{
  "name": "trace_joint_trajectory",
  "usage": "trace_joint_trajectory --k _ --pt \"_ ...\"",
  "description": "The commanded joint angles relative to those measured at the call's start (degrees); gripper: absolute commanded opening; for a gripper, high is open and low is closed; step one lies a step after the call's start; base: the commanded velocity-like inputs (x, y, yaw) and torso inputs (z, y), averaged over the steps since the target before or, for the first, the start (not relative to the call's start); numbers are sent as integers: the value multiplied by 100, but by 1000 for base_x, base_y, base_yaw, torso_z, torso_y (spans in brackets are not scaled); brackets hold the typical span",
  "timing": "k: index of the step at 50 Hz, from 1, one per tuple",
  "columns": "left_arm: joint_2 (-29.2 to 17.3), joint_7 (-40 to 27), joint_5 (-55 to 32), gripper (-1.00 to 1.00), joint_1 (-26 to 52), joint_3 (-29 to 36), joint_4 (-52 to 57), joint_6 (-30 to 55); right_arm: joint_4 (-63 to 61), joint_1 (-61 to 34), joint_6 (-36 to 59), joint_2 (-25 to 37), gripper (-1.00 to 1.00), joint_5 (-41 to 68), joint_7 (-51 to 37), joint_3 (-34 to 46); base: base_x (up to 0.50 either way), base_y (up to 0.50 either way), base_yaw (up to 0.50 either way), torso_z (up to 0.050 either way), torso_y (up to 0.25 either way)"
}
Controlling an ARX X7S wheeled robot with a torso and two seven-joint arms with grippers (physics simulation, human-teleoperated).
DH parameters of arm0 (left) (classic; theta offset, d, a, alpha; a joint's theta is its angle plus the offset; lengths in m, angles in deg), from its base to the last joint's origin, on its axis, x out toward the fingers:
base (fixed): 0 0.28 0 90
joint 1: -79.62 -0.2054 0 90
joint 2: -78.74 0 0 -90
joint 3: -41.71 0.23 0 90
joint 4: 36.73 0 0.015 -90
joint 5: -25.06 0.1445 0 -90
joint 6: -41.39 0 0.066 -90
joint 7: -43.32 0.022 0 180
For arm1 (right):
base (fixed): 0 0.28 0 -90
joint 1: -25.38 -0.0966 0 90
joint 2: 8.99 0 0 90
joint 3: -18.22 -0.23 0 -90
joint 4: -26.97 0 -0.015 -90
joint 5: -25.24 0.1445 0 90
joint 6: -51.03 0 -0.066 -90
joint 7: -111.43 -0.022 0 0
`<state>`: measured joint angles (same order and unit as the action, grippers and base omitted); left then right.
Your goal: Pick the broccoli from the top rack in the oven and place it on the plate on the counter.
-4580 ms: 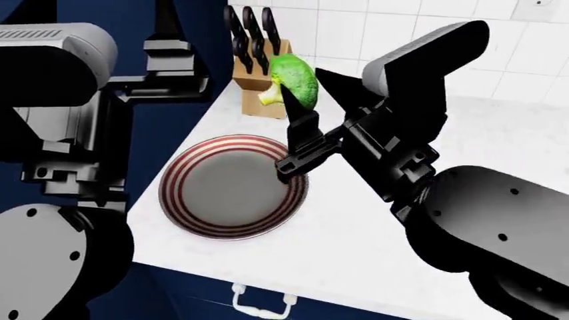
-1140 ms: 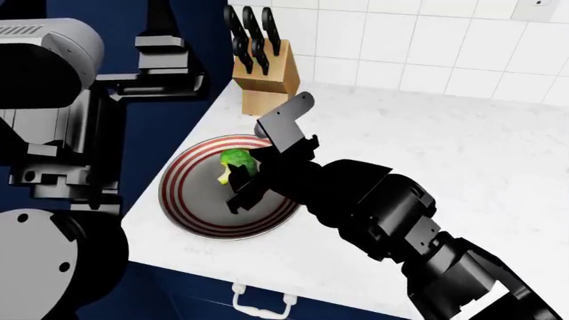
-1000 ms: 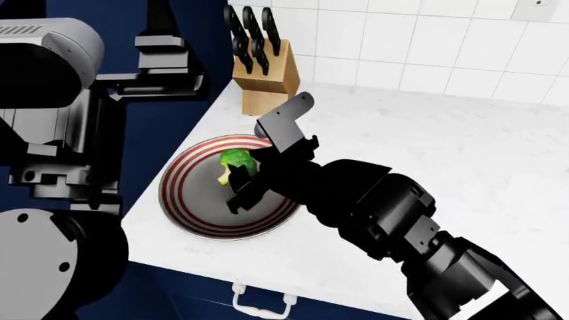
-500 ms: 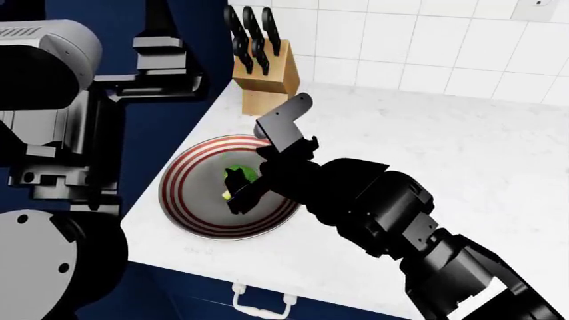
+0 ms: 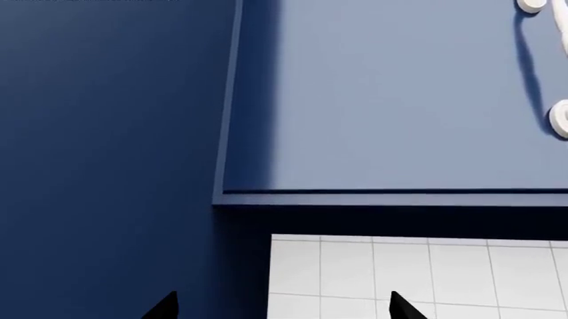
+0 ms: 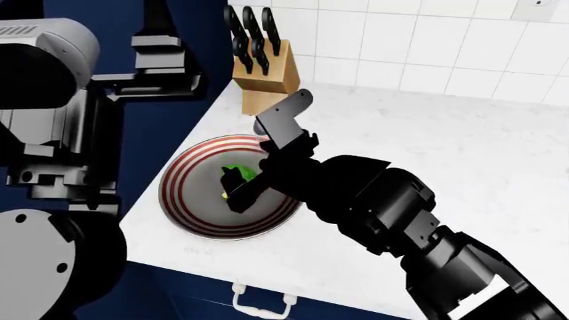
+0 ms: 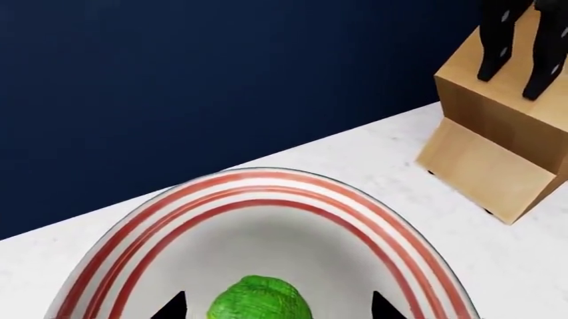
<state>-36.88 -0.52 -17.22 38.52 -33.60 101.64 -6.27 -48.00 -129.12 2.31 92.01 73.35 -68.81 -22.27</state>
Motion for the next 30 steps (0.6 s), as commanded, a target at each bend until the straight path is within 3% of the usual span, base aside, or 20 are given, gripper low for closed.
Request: trace_joint_trajectory --k 1,13,30 --pt "-19 -35 -45 100 30 -7 17 13 -323 -237 98 84 100 176 -157 -228 0 0 0 0 0" --pt "-33 -69 -64 100 52 19 21 16 -779 -745 193 276 100 519 -428 -790 0 0 0 0 0" --pt "-164 -105 -93 100 196 -34 8 79 -2391 -1207 556 928 100 1080 -1211 -1491 0 0 0 0 0"
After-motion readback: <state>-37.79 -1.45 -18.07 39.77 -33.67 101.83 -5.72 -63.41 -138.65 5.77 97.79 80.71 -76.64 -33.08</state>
